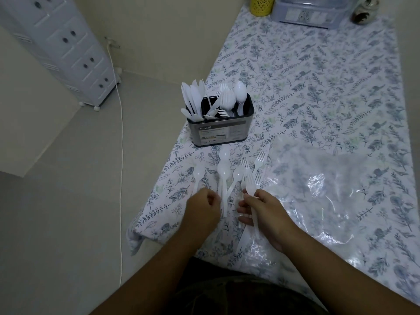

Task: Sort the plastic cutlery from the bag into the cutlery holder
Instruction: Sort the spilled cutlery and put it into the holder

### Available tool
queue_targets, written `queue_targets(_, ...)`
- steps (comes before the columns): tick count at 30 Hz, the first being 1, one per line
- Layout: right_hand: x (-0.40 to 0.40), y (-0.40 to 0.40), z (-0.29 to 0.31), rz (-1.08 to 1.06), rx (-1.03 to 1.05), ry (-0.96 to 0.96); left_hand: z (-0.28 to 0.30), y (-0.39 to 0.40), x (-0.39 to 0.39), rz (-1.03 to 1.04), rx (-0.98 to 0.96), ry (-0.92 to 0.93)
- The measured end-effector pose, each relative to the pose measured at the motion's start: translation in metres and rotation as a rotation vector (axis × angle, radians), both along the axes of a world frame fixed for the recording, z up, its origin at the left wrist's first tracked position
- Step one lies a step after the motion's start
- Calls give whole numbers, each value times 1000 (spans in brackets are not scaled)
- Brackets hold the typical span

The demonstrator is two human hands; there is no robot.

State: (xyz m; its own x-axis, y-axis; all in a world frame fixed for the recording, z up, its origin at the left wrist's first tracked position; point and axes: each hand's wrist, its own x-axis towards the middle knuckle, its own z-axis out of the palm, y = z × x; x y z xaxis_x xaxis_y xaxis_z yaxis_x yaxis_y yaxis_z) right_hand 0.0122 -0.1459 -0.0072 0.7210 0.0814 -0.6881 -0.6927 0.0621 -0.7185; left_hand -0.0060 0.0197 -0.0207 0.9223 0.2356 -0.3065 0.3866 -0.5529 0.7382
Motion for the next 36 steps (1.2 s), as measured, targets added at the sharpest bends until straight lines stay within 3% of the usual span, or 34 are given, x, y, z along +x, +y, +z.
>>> queue_targets(5,-2,-3,-1,1,12,-12,9,-26,-16,-163,-413,188)
queue_targets(7,-1,-4,1,-47,48,21,10,-29,-16,-175,-452,205)
queue_targets(9,-1,-6,1,-79,76,56,6,-31,-15,-211,-369,169)
queue_targets(12,-1,-11,1,-139,72,81,-1,-30,-10,-278,-94,43)
queue_targets(17,-3,-22,-2,-203,13,137,-14,-22,11,-180,164,-62)
queue_targets(20,-8,-26,-4,-177,8,146,-22,-18,22,-148,197,-12)
queue_targets(29,-12,-38,-6,-129,-32,120,-24,5,22,137,11,-66)
queue_targets(36,-9,-38,-6,-158,12,138,-23,-7,21,9,219,-194)
